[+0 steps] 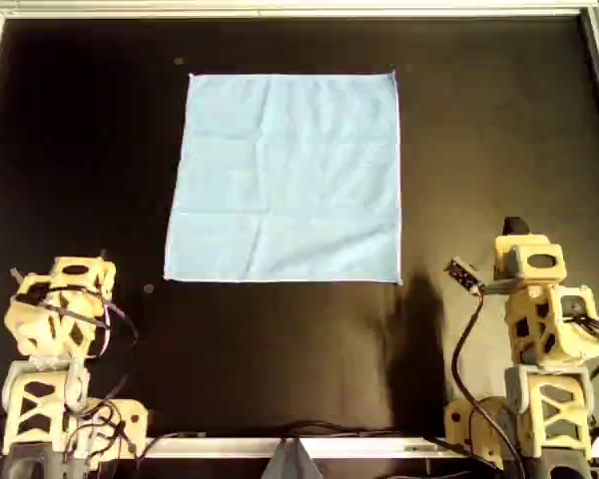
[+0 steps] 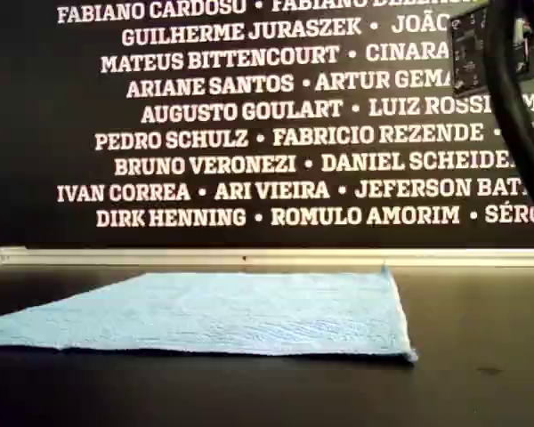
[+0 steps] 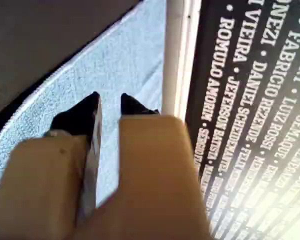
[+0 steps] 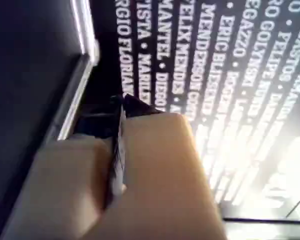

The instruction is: Fold a cloth

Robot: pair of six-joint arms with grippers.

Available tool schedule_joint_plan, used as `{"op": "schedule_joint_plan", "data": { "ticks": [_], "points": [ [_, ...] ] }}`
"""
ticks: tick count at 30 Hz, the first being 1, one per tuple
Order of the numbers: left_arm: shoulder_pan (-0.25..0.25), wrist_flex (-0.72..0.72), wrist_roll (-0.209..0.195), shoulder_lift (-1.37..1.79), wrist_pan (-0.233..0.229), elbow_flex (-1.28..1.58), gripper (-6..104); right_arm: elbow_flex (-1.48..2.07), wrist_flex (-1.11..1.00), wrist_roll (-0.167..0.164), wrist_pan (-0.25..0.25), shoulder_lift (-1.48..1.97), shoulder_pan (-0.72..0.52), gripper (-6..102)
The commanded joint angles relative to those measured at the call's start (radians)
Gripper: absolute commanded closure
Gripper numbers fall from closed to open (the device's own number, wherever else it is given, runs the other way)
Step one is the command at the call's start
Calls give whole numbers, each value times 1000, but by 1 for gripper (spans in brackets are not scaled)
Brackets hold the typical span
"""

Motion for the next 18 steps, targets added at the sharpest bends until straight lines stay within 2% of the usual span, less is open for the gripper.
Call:
{"op": "schedule_joint_plan", "data": {
  "ticks": [1,12,14,18],
  "points": [
    [8,-12,2,17,6,-25,85,11,-12,3,6,14,0,95],
    [8,-9,-9,15,6,-25,85,11,-12,3,6,14,-2,94],
    [8,-8,-9,14,6,-25,85,11,-12,-11,11,14,-3,94],
    [20,-8,5,15,-11,-25,84,11,-12,-11,26,8,-23,94]
  ]
}}
